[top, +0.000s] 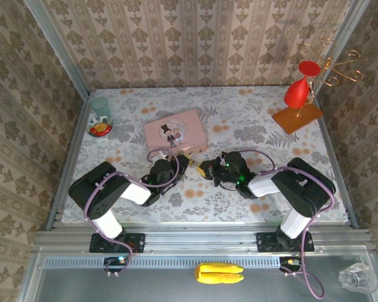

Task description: Unlock the padlock with the key

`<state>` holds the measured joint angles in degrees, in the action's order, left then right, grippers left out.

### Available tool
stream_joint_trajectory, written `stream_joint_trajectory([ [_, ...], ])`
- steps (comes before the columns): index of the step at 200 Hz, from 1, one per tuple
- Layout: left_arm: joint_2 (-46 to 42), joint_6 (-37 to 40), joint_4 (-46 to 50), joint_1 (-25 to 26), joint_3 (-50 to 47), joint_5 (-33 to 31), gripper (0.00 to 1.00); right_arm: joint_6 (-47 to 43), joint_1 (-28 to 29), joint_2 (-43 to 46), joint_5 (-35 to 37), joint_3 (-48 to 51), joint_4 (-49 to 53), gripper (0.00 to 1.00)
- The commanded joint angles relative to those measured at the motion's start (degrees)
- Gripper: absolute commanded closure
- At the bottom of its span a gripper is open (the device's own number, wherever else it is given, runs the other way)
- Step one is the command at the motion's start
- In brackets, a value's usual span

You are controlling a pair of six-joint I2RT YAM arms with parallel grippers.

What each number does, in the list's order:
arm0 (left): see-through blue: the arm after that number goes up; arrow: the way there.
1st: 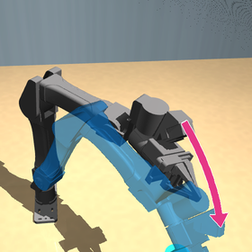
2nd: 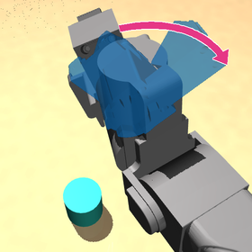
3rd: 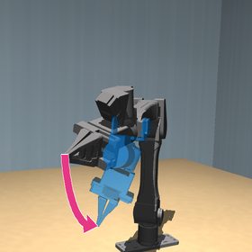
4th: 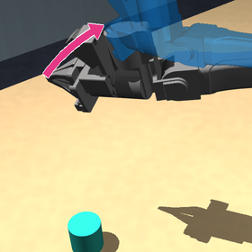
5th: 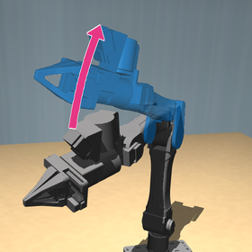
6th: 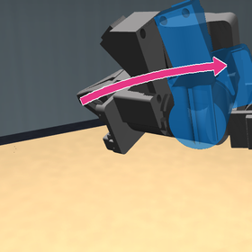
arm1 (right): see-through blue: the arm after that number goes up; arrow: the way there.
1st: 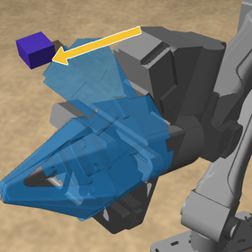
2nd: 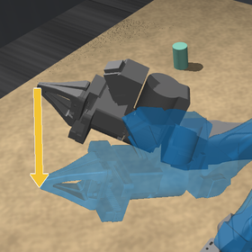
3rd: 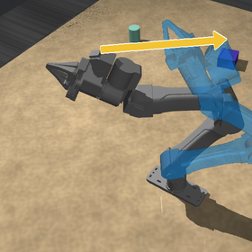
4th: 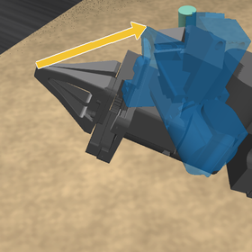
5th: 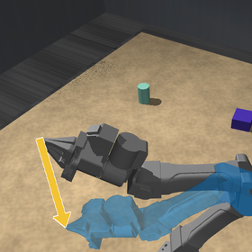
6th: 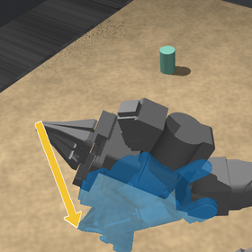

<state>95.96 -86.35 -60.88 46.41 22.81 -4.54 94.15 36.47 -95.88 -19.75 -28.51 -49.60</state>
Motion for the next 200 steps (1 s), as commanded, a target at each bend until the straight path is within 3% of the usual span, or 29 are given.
stream_joint_trajectory([
  [1,0.68,-4.26,-3.31,1.84,0.75,6.72,0.95,-2.60,0.45,2.35,-1.02,-3.80,-0.97,1.00],
  [116,0.00,-2.13,-1.03,2.84,0.81,4.65,0.95,-3.36,1.65,5.10,-0.18,-4.55,3.85,1.00],
  [200,2.56,-3.56,-4.51,3.42,2.06,5.58,0.95,-1.61,2.08,2.12,0.23,-4.67,-0.32,1.00],
])
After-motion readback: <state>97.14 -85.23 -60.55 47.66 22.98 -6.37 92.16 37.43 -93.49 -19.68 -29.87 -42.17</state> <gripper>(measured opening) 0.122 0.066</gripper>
